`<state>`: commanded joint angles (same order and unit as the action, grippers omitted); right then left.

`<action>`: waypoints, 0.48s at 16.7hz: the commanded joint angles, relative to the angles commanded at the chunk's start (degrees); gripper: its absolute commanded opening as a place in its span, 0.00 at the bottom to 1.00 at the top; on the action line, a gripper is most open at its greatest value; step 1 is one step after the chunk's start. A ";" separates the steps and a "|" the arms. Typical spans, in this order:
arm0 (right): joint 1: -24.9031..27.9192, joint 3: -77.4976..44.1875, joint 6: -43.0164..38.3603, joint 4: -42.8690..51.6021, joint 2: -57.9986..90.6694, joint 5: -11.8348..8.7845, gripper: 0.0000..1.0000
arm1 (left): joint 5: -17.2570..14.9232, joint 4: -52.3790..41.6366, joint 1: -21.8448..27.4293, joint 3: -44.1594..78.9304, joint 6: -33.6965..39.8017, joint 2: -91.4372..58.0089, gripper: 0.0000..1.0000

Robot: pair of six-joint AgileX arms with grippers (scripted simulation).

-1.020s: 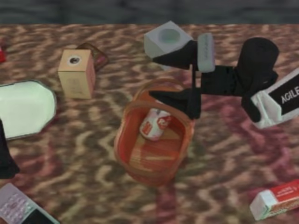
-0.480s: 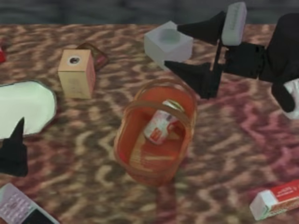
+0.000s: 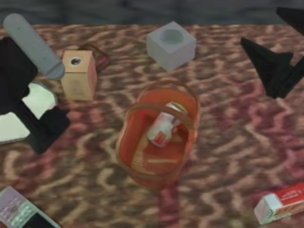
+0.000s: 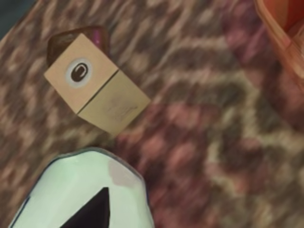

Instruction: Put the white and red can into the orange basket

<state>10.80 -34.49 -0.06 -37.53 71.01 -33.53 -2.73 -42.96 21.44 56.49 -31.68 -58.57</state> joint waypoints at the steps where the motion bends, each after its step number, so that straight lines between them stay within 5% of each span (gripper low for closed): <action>1: -0.90 2.99 0.06 3.11 -6.02 2.89 1.00 | 0.06 -3.73 1.78 5.33 -3.03 -5.72 1.00; 8: -6.65 22.35 0.25 23.91 -45.67 21.74 1.00 | 1.16 -26.88 12.86 40.52 -22.86 -43.62 1.00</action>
<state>4.15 -12.13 0.19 -13.62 25.34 -11.80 -1.58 -69.84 34.30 97.01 -54.54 -102.19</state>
